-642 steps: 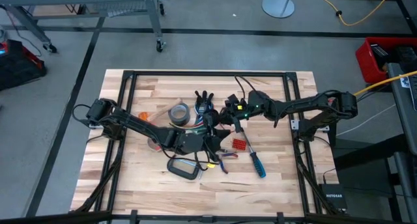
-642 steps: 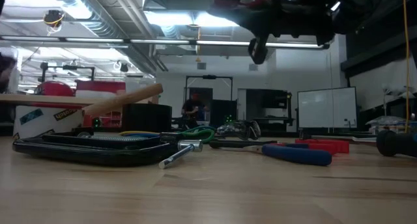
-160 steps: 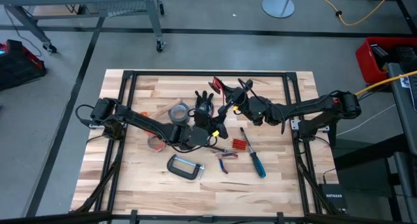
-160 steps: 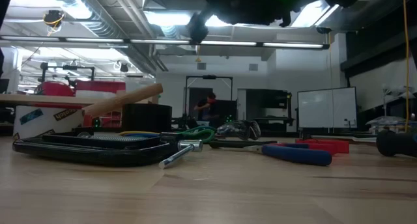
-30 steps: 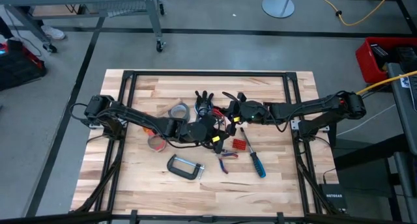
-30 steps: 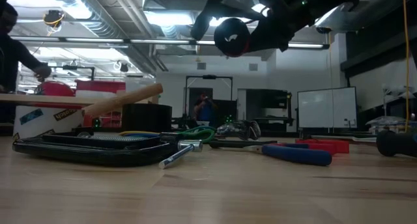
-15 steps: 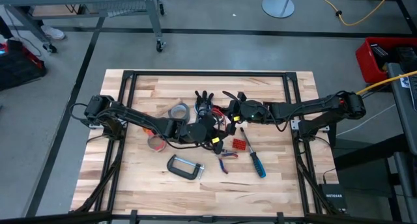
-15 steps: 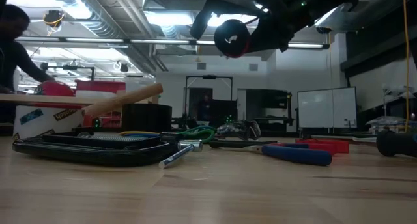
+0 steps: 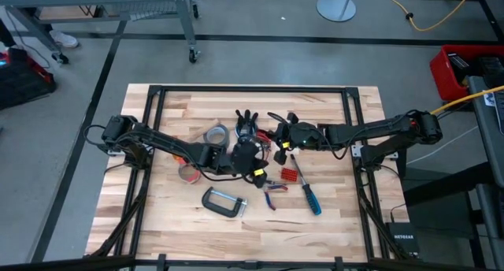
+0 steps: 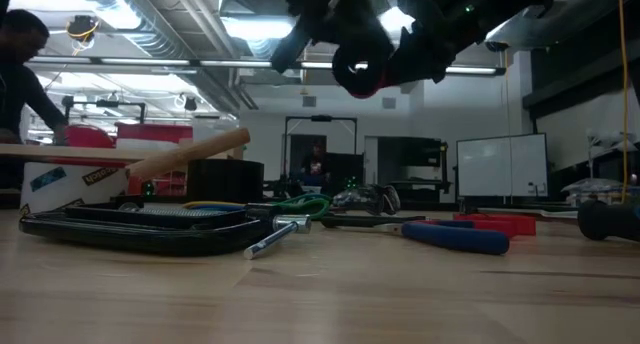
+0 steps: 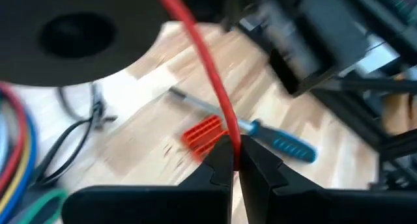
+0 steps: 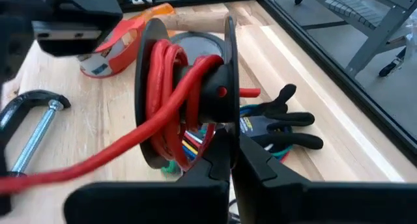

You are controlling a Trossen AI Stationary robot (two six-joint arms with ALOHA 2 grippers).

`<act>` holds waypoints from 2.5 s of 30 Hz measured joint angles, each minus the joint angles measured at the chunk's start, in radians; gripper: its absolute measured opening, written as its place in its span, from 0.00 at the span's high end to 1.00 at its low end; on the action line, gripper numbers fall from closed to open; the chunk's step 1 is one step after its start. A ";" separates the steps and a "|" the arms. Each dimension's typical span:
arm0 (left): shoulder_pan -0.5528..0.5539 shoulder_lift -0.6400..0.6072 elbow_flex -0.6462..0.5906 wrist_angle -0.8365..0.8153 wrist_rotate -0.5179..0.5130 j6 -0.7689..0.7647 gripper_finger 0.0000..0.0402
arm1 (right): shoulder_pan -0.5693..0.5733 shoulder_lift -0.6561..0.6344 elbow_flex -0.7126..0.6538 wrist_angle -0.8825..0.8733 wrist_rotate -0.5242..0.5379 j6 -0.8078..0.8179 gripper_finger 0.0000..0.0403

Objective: Coil cords
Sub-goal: Coil the red wire onto a black spool

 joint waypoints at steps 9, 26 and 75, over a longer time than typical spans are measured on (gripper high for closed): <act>0.000 -0.001 0.000 -0.166 -0.045 -0.064 1.00 | 0.000 0.000 -0.001 0.022 -0.120 0.029 0.99; -0.016 0.000 0.000 -0.205 -0.152 -0.017 1.00 | -0.001 0.000 -0.001 0.122 -0.136 0.088 1.00; -0.122 -0.034 -0.001 -0.088 -0.210 0.224 1.00 | 0.000 -0.001 -0.001 -0.084 -0.765 0.065 0.99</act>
